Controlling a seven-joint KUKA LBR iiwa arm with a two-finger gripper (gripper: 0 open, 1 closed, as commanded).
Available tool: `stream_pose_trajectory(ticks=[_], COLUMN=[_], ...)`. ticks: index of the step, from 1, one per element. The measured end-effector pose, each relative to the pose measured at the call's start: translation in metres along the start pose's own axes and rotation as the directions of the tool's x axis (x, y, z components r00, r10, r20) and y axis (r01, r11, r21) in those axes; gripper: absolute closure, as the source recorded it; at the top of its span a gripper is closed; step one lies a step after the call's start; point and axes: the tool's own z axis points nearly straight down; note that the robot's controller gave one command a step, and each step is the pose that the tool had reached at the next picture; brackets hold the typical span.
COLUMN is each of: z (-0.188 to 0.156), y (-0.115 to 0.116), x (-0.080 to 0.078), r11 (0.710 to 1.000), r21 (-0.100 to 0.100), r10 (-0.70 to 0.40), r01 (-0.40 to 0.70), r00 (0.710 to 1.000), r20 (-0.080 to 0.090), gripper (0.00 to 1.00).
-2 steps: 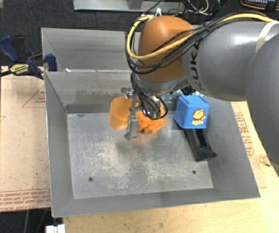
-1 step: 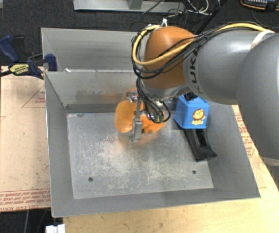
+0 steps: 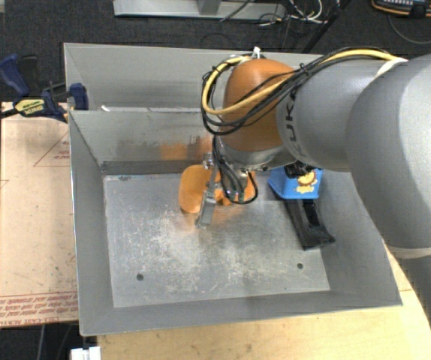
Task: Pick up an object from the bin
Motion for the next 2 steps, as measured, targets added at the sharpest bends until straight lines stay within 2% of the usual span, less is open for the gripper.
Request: stream_pose_trajectory(ticks=[1, 2], z=[0.0203, 0.0296], y=[-0.0642, -0.0633], x=[-0.0157, -0.0098], r11=[0.994, 0.994], r21=[-0.005, -0.006], r10=[-0.111, -0.112], r01=[0.111, 0.112], r00=[0.993, 0.994], r20=[0.029, 0.015], gripper=[1.00, 1.00])
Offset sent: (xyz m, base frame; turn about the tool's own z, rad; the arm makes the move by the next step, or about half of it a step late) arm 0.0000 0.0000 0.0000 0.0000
